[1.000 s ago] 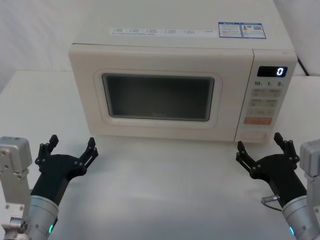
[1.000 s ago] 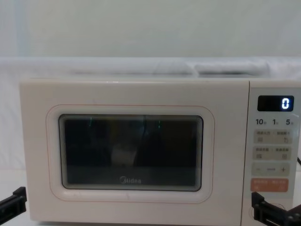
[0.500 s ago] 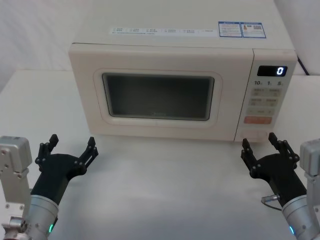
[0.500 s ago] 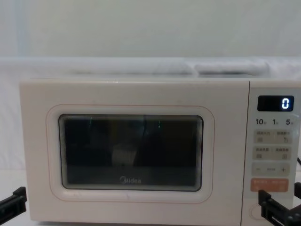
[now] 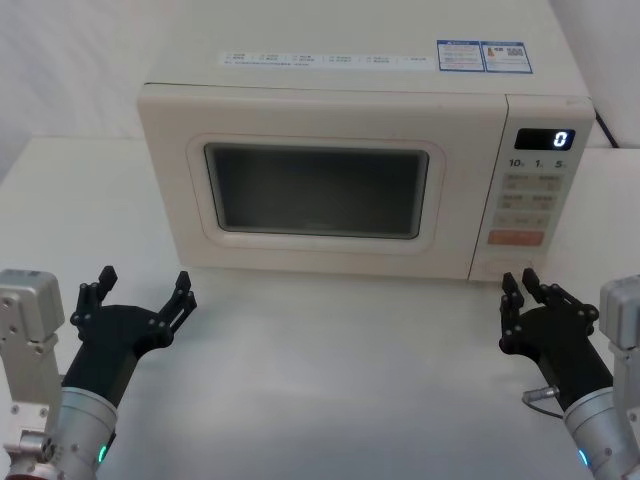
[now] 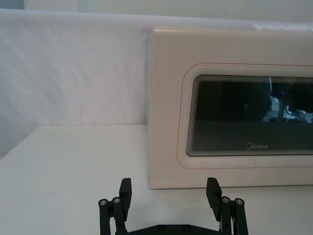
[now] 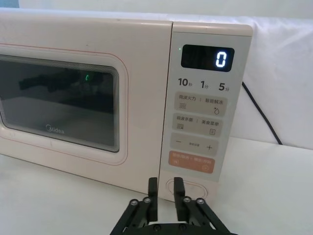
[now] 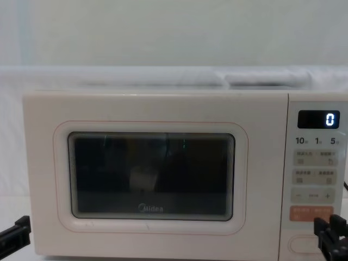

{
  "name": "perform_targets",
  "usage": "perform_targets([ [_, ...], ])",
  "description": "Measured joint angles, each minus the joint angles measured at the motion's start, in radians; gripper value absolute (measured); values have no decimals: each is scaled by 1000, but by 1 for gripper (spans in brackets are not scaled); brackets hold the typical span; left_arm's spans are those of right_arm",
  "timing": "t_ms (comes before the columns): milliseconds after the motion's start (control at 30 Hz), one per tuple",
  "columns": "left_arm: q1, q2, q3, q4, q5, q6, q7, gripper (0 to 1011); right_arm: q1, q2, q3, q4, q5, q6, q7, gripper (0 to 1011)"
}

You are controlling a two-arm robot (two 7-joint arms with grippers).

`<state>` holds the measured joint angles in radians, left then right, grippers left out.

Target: Press the button to open the microwave door with one hand; close the microwave door with the other hand.

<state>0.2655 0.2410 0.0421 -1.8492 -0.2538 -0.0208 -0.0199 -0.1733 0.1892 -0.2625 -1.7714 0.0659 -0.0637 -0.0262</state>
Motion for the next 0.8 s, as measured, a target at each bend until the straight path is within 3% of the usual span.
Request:
perform_targets([
  [167,0,0,0,0,0,0,0,1001,0,0,0,0,0,0,0,59],
  [267,0,0,0,0,0,0,0,1001,0,0,0,0,0,0,0,6],
  [800,0,0,0,0,0,0,0,1001,0,-2,2,0,0,5,1,0],
])
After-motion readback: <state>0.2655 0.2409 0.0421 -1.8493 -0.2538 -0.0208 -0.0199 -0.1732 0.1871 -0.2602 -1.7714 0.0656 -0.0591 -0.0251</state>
